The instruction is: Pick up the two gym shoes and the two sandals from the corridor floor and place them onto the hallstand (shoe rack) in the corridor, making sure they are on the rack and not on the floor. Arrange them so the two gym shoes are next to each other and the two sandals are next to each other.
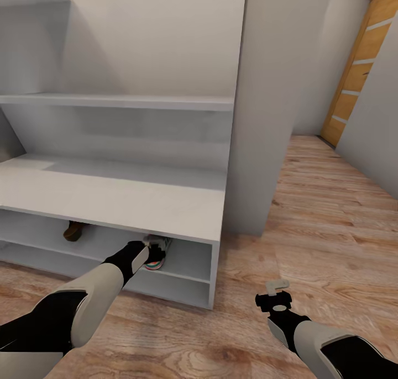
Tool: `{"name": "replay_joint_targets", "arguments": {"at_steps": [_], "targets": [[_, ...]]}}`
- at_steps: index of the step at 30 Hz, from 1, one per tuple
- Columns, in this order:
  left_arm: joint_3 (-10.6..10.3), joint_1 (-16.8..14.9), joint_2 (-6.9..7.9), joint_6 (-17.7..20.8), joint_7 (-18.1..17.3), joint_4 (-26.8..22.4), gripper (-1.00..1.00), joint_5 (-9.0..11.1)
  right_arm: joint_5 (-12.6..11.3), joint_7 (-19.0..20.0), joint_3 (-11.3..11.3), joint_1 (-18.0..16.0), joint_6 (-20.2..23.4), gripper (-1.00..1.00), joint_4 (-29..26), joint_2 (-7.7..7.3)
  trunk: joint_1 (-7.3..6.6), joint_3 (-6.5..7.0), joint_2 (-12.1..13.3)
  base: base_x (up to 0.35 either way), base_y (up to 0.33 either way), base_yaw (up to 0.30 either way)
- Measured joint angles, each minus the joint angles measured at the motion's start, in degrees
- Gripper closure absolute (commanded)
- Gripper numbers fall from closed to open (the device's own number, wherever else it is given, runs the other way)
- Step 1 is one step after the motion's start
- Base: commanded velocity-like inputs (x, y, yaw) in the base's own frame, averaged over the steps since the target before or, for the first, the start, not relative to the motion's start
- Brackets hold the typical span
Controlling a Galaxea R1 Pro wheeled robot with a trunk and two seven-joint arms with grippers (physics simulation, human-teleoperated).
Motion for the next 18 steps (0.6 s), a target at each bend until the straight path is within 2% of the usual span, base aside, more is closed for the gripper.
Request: {"name": "replay_joint_targets", "arguments": {"at_steps": [6,18], "targets": [[0.0,0.0,0.0,0.0,-0.01,0.0,-1.0,0.0,0.0,-0.01,0.0,0.0,-0.01,-1.0,0.0,0.0,0.02,0.0,0.0,-0.209,-0.049,0.0],[0.0,0.01,0.0,0.0,0.0,0.0,-1.0,0.0,0.0,-0.08,0.0,-0.01,-0.09,-1.0,0.02,0.0,0.02,0.0,0.0,-0.308,-0.106,0.0]]}}
